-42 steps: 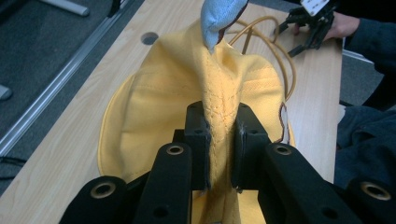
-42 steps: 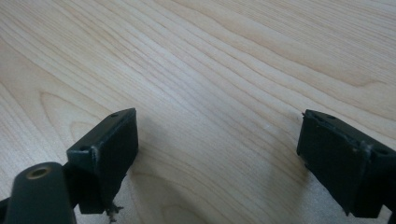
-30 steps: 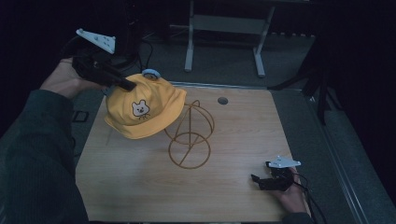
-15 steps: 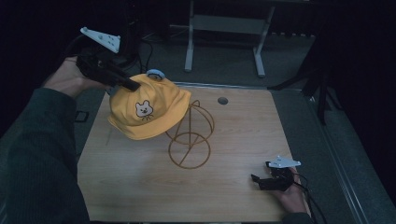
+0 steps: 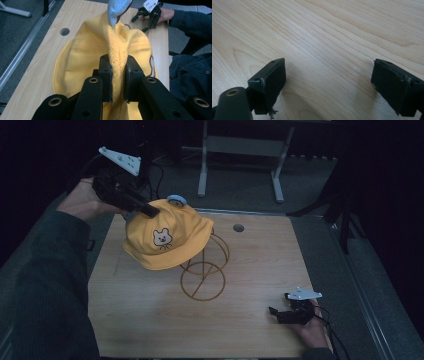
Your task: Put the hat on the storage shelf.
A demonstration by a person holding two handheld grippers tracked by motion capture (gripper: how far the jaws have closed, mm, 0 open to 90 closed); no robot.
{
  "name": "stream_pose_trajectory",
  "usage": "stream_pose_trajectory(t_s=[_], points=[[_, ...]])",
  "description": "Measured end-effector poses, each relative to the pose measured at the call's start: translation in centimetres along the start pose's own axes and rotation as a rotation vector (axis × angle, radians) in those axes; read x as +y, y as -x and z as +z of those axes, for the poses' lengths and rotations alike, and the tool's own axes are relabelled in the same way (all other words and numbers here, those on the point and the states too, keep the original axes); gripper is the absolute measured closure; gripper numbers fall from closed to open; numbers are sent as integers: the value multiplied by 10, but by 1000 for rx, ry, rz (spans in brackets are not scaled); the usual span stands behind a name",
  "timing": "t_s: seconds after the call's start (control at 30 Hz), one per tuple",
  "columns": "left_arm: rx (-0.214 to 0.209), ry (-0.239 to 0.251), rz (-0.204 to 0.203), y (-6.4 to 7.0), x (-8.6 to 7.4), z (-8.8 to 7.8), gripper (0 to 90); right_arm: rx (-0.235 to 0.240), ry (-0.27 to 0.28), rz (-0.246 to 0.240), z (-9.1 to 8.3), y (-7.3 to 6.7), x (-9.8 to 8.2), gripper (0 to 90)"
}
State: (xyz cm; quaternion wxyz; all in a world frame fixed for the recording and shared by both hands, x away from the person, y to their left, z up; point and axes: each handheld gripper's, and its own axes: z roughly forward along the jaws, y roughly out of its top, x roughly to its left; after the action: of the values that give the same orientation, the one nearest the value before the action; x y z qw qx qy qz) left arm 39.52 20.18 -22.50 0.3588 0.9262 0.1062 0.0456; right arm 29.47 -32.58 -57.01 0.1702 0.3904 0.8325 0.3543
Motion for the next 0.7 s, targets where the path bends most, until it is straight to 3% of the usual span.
stream_pose_trajectory(t_s=[0.43, 0.7], points=[[-7, 14, 18, -4, 23, 28, 773, 0, 0, -2, 0, 0, 0, 124], [-6, -28, 25, -6, 36, 51, 770, 0, 0, -1, 0, 0, 0, 124]])
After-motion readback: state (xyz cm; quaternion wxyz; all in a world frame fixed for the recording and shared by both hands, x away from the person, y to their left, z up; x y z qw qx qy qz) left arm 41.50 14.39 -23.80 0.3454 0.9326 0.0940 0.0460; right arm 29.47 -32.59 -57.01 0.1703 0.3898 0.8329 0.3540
